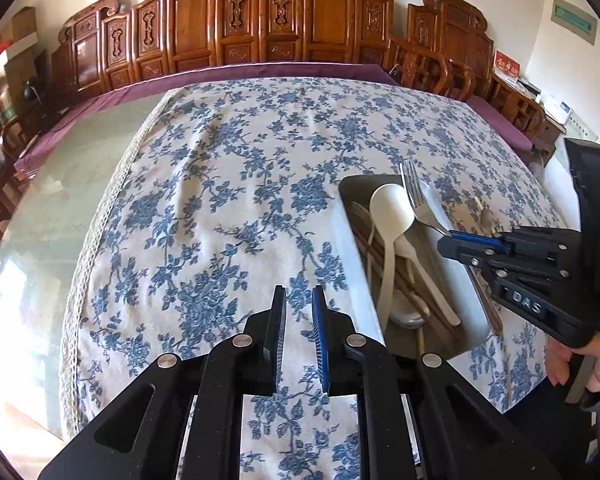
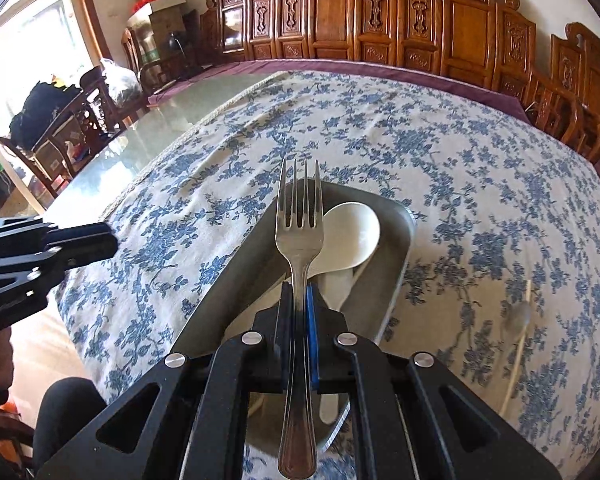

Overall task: Organize utensils
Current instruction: 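Carry the metal fork into the grey tray and open the right tool, then grasp a light wooden chopstick with the right tool while the left tool reaches toward a metal spoon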

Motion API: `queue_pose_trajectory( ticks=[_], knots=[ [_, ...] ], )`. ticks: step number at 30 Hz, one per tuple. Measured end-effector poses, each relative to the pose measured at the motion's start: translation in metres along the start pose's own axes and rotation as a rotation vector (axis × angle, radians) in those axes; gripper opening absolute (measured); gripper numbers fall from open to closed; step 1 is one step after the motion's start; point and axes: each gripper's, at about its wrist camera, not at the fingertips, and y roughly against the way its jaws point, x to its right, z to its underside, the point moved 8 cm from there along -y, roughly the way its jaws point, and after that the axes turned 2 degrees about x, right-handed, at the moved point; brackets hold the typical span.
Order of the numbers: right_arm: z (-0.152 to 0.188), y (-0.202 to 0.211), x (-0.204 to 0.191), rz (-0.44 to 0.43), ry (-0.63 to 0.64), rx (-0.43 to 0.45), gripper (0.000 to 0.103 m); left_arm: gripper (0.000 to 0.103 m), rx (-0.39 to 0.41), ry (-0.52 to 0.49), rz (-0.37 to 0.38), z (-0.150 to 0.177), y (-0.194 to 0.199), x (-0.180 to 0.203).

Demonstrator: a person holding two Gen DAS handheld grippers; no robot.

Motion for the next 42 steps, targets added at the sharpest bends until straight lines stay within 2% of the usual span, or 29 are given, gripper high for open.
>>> queue_pose_trajectory(
  ticks=[11, 20, 28, 35, 36, 42],
  knots=[
    [0.008, -0.039, 0.003, 0.027, -0.015, -0.066, 0.008, 0.012, -0.026, 0.010, 0.011, 0.009, -0.011, -0.010],
    [0.013, -0.049, -0.005, 0.001, -0.011, -0.099, 0.009, 0.012, -0.006, 0.012, 0.022, 0.010, -0.003, -0.009],
    [0.012, -0.025, -0.004, -0.017, -0.010, -0.051, 0.011, 0.012, 0.010, -0.001, 0.015, 0.009, 0.006, 0.003],
    [0.015, 0.023, 0.025, 0.020, -0.011, 0.019, 0.011, 0.012, 0.021, -0.024, 0.028, 0.007, 0.013, 0.033],
    [0.017, 0.030, 0.031, 0.028, -0.011, 0.028, 0.011, 0.014, 0.024, -0.027, 0.030, 0.006, 0.014, 0.037],
    [0.045, 0.058, 0.080, 0.119, -0.016, 0.062, 0.011, 0.042, 0.043, -0.056, 0.051, 0.003, 0.018, 0.069]
  ],
)
